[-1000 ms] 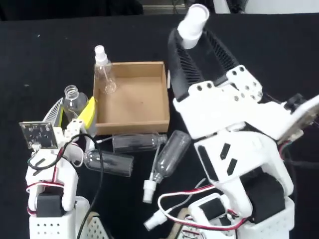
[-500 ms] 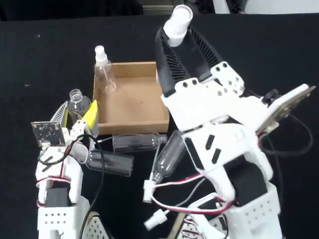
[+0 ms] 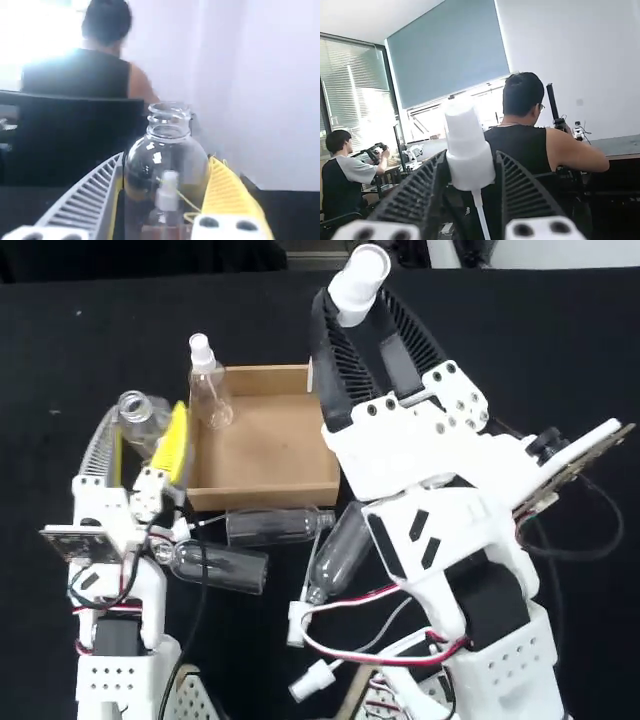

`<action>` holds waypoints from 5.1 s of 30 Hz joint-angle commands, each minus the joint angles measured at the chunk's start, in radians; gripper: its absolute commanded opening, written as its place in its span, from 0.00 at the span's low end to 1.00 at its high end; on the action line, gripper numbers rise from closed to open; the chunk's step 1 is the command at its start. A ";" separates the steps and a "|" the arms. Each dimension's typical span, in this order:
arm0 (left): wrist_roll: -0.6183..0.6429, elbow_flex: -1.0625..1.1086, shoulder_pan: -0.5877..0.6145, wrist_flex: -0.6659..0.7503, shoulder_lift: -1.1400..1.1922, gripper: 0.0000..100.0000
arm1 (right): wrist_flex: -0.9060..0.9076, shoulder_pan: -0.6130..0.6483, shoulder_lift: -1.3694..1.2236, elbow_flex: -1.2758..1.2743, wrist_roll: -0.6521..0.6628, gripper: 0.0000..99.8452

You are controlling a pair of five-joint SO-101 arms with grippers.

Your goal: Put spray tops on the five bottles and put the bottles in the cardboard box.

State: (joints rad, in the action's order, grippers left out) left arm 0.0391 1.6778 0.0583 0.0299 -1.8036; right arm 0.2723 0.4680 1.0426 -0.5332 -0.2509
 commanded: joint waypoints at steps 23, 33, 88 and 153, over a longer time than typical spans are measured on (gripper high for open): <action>0.009 0.022 -0.352 0.017 0.008 0.03 | -0.152 0.132 0.004 -0.064 -0.006 0.06; 0.009 0.022 -0.352 0.017 0.008 0.03 | -0.235 0.245 0.012 -0.154 -0.003 0.06; 0.009 0.022 -0.354 0.017 0.008 0.03 | 0.149 0.221 0.096 -0.096 0.143 0.01; 0.000 0.007 0.734 0.463 0.535 0.03 | -0.057 -0.384 0.093 -0.811 0.144 0.04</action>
State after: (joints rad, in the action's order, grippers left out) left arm 0.0391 1.6824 0.7825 0.3291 -1.4124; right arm 0.2447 0.0736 1.1254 -1.3495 -0.1158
